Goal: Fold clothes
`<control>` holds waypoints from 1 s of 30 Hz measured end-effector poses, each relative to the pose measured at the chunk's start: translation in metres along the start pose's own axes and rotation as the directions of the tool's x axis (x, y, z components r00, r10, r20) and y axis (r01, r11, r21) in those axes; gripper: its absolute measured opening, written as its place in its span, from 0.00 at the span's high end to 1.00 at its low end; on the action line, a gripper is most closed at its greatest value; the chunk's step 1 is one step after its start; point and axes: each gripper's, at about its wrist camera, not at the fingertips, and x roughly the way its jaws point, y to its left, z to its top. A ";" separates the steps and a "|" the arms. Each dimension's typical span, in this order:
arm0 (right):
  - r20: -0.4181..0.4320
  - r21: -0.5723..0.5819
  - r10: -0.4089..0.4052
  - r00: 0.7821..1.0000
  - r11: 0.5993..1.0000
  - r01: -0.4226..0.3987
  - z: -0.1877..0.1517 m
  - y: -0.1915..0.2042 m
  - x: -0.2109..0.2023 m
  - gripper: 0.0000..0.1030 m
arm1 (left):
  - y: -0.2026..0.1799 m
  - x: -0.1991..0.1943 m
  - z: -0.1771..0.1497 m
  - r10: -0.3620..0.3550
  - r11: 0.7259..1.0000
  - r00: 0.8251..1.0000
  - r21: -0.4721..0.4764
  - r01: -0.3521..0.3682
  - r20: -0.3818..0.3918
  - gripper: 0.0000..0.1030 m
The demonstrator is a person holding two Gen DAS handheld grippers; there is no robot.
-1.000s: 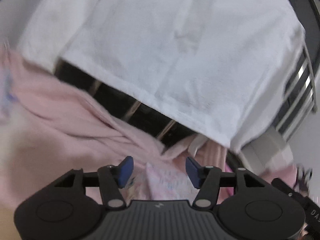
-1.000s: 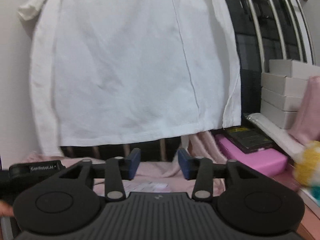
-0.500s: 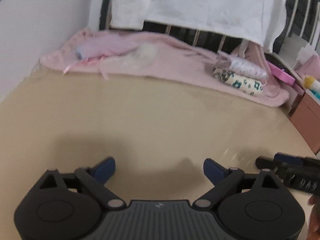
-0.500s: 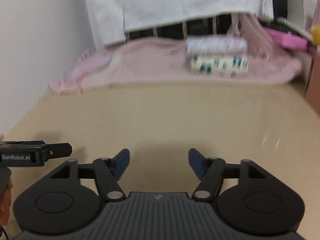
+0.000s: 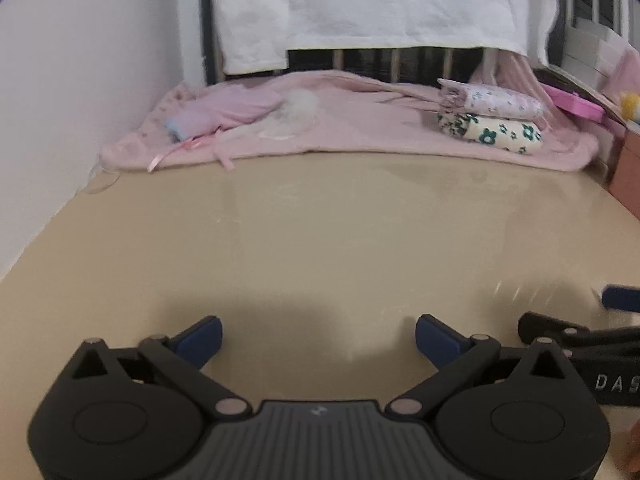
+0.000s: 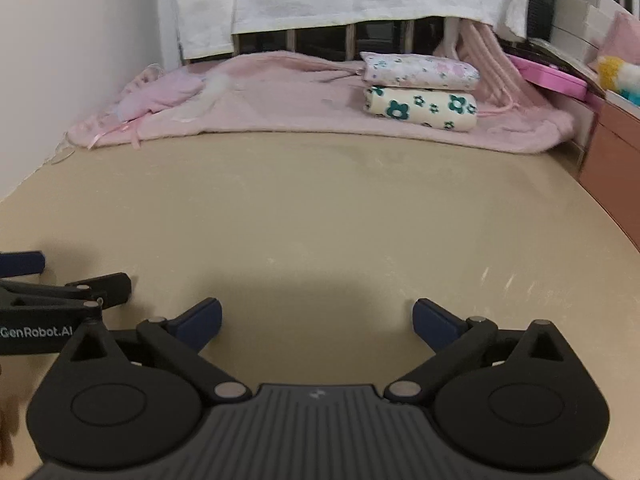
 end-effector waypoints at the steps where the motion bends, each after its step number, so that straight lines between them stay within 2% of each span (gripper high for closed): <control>1: 0.001 0.002 -0.008 1.000 1.000 0.008 -0.001 0.001 -0.001 0.00 | 0.000 0.000 0.000 0.000 1.000 1.000 -0.003 0.000 0.000 0.00; 30: 0.003 0.016 -0.021 1.000 1.000 0.021 -0.005 -0.001 -0.005 0.00 | 0.004 -0.009 -0.007 0.016 1.000 1.000 -0.020 -0.016 0.000 0.00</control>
